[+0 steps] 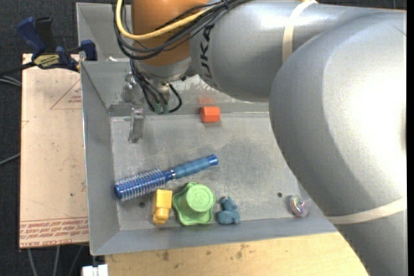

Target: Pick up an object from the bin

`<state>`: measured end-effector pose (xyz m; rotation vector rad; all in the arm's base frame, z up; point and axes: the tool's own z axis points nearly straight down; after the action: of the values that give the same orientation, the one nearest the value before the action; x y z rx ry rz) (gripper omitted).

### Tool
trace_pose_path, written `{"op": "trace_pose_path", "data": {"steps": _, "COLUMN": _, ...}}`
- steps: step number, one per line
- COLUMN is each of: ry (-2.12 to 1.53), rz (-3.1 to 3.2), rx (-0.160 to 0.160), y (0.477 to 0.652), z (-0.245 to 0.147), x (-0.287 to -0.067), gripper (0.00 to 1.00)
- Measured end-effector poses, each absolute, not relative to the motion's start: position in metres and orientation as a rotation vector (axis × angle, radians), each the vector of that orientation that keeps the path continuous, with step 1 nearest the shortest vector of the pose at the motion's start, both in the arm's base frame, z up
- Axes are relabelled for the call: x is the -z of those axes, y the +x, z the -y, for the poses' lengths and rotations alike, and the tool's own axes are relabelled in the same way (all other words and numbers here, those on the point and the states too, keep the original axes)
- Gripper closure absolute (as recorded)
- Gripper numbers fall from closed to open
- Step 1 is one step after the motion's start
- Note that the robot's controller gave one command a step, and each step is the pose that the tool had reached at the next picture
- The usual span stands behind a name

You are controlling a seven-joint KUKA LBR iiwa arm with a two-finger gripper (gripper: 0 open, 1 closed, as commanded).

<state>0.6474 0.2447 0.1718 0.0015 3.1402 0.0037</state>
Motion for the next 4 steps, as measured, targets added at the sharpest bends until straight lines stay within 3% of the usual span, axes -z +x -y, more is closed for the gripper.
{"op": "trace_pose_path", "data": {"steps": 1, "ry": -0.708, "rz": -3.063, "rx": -0.001, "y": 0.602, "z": -0.226, "x": -0.068, "gripper": 0.0}}
{"op": "trace_pose_path", "data": {"steps": 2, "ry": -1.253, "rz": -2.879, "rx": -0.004, "y": 0.522, "z": -0.245, "x": -0.084, "gripper": 0.0}}
{"op": "trace_pose_path", "data": {"steps": 3, "ry": -1.284, "rz": -2.864, "rx": 0.004, "y": 0.48, "z": -0.16, "x": -0.16, "gripper": 0.0}}
{"op": "trace_pose_path", "data": {"steps": 4, "ry": -1.554, "rz": -2.735, "rx": -0.003, "y": 0.496, "z": -0.115, "x": -0.067, "gripper": 0.0}}
